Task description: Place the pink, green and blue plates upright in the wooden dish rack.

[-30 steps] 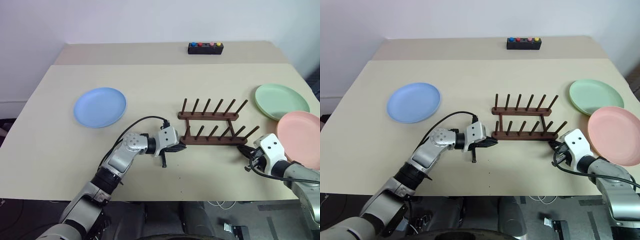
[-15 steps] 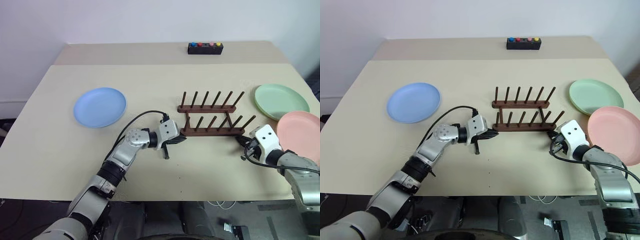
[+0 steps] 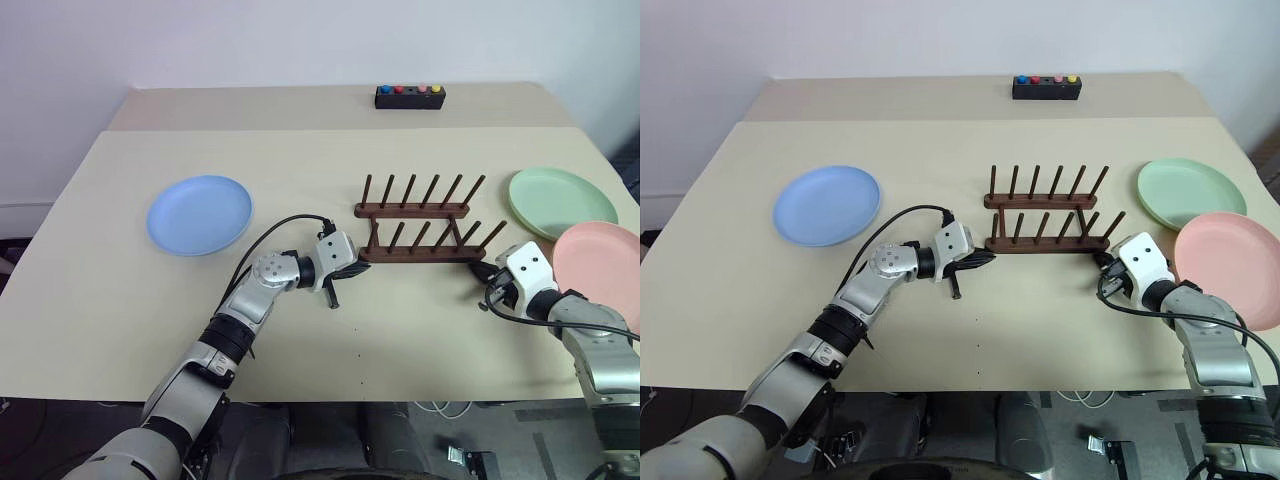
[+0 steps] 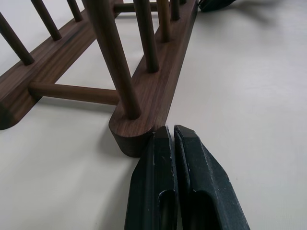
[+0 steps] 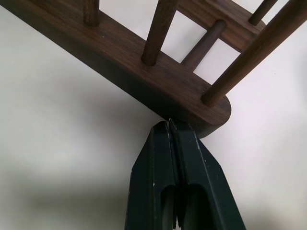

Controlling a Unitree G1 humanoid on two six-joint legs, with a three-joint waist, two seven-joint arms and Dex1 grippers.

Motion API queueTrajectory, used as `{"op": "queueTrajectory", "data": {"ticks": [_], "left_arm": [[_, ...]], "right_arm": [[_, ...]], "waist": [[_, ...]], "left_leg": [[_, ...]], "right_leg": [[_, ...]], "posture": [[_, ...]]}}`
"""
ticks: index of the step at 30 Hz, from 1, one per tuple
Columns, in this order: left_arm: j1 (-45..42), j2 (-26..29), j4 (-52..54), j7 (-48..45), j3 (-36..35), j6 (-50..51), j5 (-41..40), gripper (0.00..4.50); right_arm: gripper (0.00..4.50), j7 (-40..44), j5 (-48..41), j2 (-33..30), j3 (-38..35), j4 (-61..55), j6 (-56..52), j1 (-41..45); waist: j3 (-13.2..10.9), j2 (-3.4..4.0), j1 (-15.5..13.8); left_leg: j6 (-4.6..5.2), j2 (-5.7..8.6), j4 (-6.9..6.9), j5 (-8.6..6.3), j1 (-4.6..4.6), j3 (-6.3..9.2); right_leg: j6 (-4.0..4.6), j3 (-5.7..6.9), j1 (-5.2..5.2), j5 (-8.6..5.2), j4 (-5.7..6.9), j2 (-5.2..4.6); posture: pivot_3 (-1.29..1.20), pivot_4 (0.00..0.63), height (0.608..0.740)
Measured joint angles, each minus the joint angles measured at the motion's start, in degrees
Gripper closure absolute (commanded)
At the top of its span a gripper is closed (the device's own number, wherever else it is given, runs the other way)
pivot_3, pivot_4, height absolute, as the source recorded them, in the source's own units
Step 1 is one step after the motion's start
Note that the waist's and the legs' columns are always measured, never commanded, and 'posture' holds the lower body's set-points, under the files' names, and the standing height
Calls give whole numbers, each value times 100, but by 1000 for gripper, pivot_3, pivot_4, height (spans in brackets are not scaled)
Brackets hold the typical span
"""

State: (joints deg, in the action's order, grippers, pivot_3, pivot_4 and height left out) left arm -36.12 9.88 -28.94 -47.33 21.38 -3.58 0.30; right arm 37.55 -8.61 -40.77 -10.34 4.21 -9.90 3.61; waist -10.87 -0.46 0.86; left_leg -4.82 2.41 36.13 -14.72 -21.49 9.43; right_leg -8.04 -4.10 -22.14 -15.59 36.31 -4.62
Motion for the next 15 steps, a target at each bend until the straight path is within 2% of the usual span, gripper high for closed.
{"op": "queueTrajectory", "data": {"ticks": [10, 15], "left_arm": [[-7, -6, -35, -114, -93, 27, -79, 4379], [225, 216, 385, -259, -158, 144, -137, 4379]], "right_arm": [[4500, 18, 8, 40, 6, 168, 155, 79], [4500, 206, -203, -105, -263, -392, 19, -543]], "waist": [[0, 0, 12], [0, 1, -12]], "left_leg": [[0, 0, -1, 0, 1, 0], [0, 0, -14, 0, -5, 4]], "right_leg": [[0, 0, -1, 0, 1, 0], [0, 0, -10, 0, 2, 0]], "posture": [[0, 150, 740], [0, 150, 740]]}}
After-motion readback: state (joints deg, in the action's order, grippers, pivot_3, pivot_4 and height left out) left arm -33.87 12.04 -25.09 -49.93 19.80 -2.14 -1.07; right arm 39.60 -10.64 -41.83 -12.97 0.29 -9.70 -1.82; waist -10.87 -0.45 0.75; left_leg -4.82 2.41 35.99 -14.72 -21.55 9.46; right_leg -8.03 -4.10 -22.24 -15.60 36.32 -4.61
